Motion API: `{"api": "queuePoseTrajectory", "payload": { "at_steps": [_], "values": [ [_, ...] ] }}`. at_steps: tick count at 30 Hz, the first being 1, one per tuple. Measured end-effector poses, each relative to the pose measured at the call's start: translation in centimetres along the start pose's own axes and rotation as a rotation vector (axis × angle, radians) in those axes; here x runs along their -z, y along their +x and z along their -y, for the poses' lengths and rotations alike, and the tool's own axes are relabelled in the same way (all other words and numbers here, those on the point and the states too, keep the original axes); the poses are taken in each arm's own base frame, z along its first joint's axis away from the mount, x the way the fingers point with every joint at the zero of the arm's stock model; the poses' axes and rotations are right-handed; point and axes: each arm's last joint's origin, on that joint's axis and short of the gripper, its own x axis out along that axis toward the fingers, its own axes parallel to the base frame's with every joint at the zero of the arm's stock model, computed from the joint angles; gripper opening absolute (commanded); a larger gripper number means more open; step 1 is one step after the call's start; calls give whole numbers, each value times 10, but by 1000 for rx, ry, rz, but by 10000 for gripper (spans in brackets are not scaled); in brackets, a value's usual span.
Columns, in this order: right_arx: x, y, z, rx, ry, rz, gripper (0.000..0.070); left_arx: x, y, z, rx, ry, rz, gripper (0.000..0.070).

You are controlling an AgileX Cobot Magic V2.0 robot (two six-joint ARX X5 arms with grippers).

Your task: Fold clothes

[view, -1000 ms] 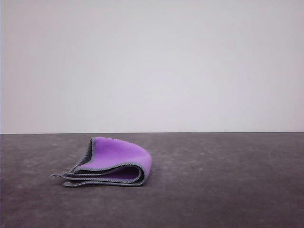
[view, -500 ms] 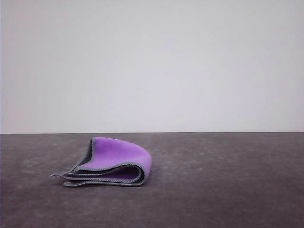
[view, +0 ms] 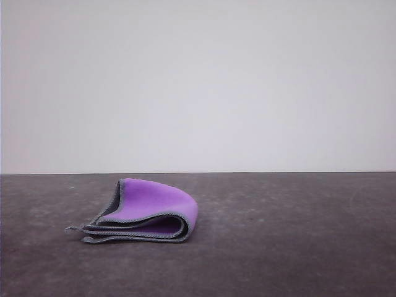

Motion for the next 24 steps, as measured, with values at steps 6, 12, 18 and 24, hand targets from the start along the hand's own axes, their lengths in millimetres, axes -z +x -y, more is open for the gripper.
{"api": "queuePoseTrajectory", "payload": {
  "at_steps": [6,12,18,24],
  "values": [
    [0,0,0,0,0,0,10,0,0,0,0,0,0,16],
    [0,0,0,0,0,0,10,0,0,0,0,0,0,15],
    [0,0,0,0,0,0,10,0,0,0,0,0,0,16],
    [0,0,0,0,0,0,10,0,0,0,0,0,0,16]
  ]
}}
